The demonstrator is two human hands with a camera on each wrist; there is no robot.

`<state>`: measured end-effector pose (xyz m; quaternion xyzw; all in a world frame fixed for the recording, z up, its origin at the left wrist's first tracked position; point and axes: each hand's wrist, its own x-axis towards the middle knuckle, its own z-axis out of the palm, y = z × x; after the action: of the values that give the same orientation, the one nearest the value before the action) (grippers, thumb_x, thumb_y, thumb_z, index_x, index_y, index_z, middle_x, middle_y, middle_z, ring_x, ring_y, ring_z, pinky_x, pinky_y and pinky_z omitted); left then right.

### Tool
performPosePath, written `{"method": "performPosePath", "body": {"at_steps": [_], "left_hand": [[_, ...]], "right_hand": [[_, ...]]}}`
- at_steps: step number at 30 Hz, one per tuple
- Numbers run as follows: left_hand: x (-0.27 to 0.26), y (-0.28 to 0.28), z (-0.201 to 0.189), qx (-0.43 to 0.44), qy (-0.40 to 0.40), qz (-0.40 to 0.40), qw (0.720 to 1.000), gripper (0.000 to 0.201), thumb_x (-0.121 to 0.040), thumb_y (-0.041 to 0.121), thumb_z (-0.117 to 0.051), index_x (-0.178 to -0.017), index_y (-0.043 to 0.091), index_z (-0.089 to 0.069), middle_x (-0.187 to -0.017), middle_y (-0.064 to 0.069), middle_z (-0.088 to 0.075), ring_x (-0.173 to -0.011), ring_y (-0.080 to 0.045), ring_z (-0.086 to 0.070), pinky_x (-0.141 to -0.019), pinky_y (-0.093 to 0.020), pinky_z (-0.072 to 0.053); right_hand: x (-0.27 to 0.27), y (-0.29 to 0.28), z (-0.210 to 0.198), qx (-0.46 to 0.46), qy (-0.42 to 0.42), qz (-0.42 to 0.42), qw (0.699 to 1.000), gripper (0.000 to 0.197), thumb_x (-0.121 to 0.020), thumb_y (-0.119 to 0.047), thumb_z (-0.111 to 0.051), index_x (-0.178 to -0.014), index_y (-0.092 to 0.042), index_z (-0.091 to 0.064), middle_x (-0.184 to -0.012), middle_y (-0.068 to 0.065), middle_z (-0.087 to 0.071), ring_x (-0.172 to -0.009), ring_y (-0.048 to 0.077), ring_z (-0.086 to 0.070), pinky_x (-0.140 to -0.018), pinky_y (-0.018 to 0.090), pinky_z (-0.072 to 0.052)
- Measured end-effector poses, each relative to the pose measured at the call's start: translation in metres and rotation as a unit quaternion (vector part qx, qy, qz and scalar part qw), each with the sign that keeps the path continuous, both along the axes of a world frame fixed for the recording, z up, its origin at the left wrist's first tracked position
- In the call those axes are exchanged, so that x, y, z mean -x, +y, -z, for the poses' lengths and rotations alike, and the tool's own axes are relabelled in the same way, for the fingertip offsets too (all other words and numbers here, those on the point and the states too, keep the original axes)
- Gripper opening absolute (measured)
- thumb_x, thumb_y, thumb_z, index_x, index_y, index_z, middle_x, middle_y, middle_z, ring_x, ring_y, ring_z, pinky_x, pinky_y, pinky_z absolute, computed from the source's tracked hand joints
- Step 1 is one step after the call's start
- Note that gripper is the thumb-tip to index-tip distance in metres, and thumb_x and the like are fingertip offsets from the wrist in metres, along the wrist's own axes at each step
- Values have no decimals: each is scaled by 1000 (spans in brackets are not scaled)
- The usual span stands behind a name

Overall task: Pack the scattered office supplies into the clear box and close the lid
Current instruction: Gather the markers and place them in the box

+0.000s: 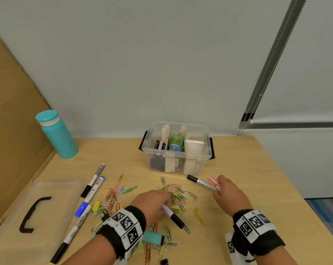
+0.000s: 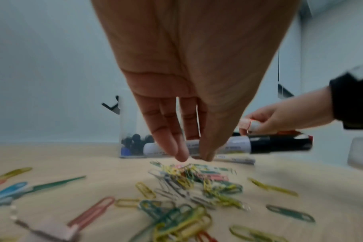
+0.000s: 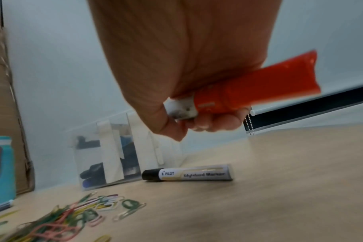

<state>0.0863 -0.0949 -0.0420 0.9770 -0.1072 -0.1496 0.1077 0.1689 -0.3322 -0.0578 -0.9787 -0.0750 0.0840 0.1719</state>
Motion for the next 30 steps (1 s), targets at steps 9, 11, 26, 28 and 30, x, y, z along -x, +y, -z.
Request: {"method": "performPosePath", "body": {"at_steps": [9, 11, 26, 28, 30], "left_hand": [[-8, 59, -54, 126, -177, -8, 976, 19, -90, 22, -54, -104, 34, -57, -109, 21, -51, -95, 2, -52, -83, -17, -47], [-29, 66, -70, 99, -225, -8, 969, 19, -90, 20, -54, -105, 31, -59, -112, 17, -53, -96, -2, -53, -84, -19, -47], [-166, 66, -70, -45, -112, -26, 992, 57, -87, -6, -45, -134, 26, -49, -153, 9, -29, -127, -21, -48, -103, -32, -42], [-155, 72, -65, 21, -139, -60, 988, 48, -92, 1, -41, -133, 26, -51, -148, 7, -38, -125, -18, -50, -104, -31, -42], [-137, 76, -61, 99, -177, -94, 975, 38, -95, 10, -42, -128, 25, -55, -139, 5, -47, -118, -16, -55, -101, -30, -44]], "right_hand": [[-22, 16, 25, 82, 106, 27, 991, 27, -98, -27, -35, -124, -21, -41, -121, 7, -33, -71, 21, -52, -70, 31, -46], [-20, 16, 29, 88, 103, 22, 991, 27, -98, -27, -35, -124, -21, -39, -121, 6, -34, -69, 18, -49, -68, 29, -45], [-18, 17, 36, 81, 100, 11, 992, 26, -99, -27, -25, -123, -23, -34, -108, 3, -27, -79, 25, -50, -74, 32, -40], [-15, 17, 36, 75, 89, 7, 993, 20, -100, -29, -24, -116, -23, -35, -105, 2, -27, -84, 25, -56, -73, 32, -41], [-12, 16, 33, 79, 89, 1, 993, 20, -100, -27, -25, -116, -23, -35, -107, 3, -29, -81, 24, -55, -73, 30, -42]]}}
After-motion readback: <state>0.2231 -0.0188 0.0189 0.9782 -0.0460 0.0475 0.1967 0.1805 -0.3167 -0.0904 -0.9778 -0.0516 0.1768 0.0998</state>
